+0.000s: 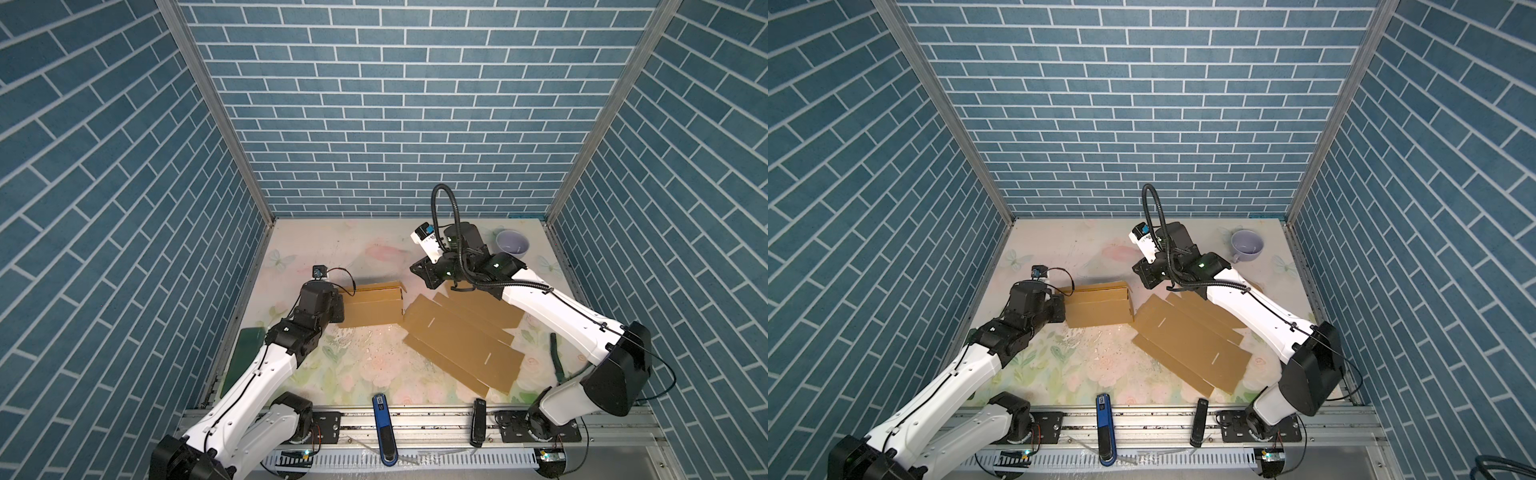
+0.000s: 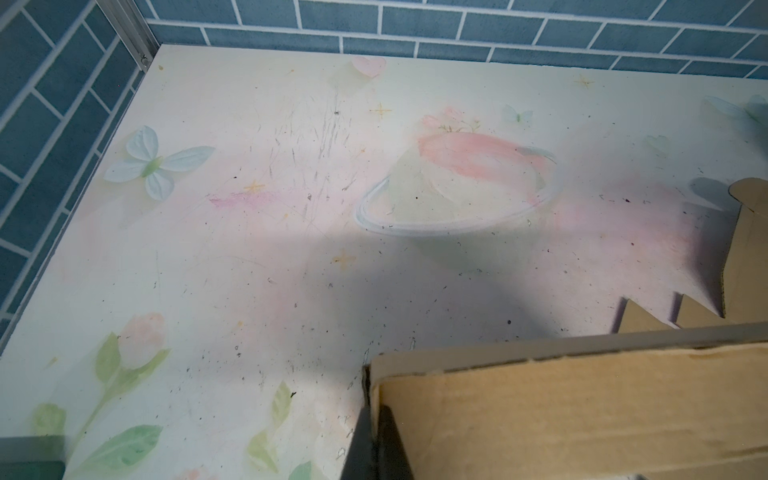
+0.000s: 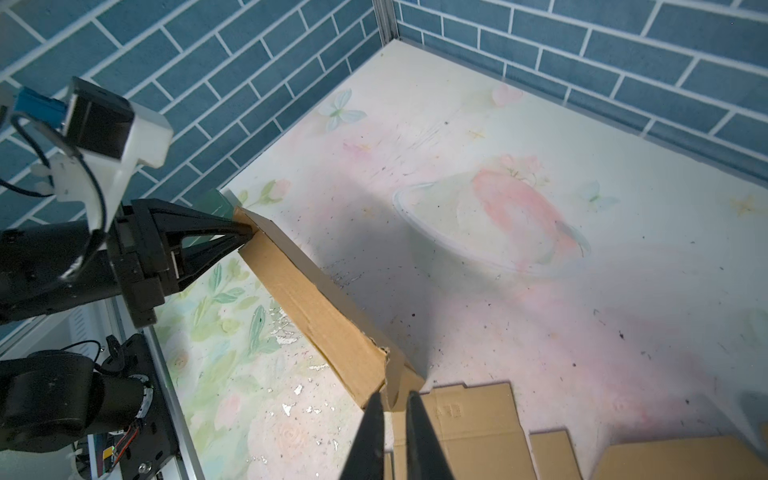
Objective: Fold the paper box
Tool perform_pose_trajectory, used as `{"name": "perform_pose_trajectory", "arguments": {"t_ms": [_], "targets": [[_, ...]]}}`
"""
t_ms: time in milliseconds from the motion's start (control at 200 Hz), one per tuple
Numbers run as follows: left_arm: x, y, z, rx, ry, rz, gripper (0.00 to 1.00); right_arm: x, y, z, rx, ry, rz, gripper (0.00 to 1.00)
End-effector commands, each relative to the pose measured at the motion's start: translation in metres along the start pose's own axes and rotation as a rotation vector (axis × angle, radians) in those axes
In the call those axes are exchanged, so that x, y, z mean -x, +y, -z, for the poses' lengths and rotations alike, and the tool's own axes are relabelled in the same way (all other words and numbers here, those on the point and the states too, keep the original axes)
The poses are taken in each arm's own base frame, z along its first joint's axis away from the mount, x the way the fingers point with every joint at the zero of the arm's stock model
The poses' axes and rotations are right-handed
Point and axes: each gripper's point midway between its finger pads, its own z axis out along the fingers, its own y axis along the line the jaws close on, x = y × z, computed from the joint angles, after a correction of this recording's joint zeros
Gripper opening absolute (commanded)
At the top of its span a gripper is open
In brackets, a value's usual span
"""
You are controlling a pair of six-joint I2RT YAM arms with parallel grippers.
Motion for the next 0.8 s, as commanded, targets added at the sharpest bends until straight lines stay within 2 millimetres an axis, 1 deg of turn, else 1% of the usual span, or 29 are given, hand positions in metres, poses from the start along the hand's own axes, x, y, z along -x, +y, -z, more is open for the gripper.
{"name": "perform_pose_trajectory", "arguments": {"t_ms": [0, 225, 455, 685, 795], "targets": [[-0.019, 0.004, -0.002, 0.018, 0.056, -0.015, 0.0, -0.035, -0.005, -0.014, -0.069, 0.159, -0.085, 0.13], [-0.019, 0.004, -0.001, 0.014, 0.054, -0.013, 0.0, -0.036, 0.001, -0.03, -0.063, 0.176, -0.111, 0.14], [-0.018, 0.002, -0.003, 0.008, 0.056, -0.013, 0.0, -0.038, -0.002, -0.046, -0.062, 0.188, -0.121, 0.15], [-0.018, 0.0, -0.003, 0.003, 0.058, -0.015, 0.0, -0.032, 0.003, -0.051, -0.034, 0.177, -0.131, 0.14], [-0.018, -0.001, -0.003, 0.0, 0.058, -0.015, 0.0, -0.031, 0.004, -0.048, -0.035, 0.174, -0.127, 0.15]]}}
